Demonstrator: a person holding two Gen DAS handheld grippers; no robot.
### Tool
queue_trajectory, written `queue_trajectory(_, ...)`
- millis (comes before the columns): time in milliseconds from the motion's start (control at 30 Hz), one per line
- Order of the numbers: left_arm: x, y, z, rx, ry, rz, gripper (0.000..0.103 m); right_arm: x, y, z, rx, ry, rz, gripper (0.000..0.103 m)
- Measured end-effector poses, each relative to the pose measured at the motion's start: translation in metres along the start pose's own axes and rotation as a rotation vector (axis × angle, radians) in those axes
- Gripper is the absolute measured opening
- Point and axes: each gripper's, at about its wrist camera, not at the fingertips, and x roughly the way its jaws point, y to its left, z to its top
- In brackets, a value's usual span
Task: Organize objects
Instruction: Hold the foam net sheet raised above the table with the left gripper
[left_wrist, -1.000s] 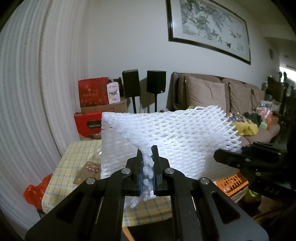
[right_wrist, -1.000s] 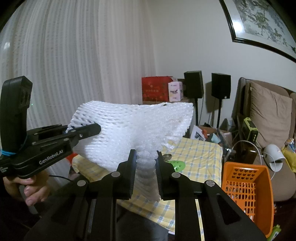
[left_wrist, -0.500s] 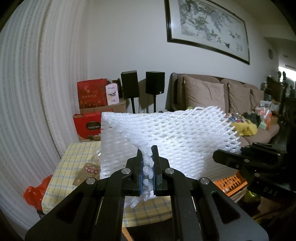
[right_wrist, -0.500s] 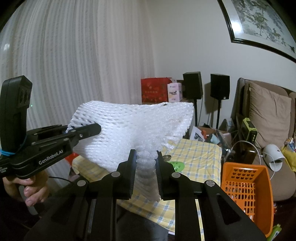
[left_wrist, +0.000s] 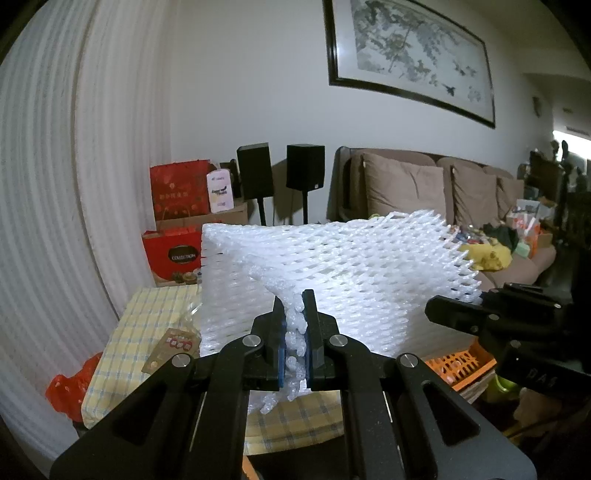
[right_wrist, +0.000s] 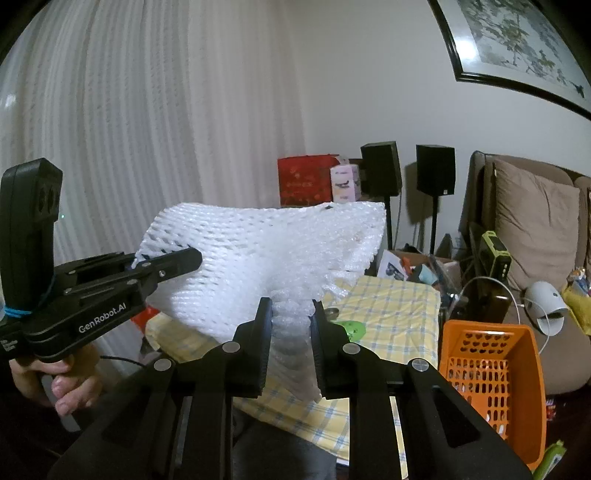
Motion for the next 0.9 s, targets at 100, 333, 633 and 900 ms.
queue_trajectory(100,0.001,-0.002,0.001,-0.001,-0.001,-0.005,0.006,-0.001,-0.001,0.000,-0.001,0.000,-0.006,0.019)
queue_trajectory(333,0.006,-0.005,0.005,0.003,-0.004,-0.003,0.006,-0.003,-0.002,0.000,0.005,0.000,-0.014,0.019)
queue_trajectory(633,0.013,-0.011,0.006,0.007,0.005,-0.016,0.006,-0.003,-0.007,0.003,0.014,0.001,-0.039,0.019)
queue_trajectory(900,0.015,-0.013,0.010,0.006,0.000,-0.023,0.006,-0.004,-0.008,0.003,0.004,0.000,-0.057,0.019)
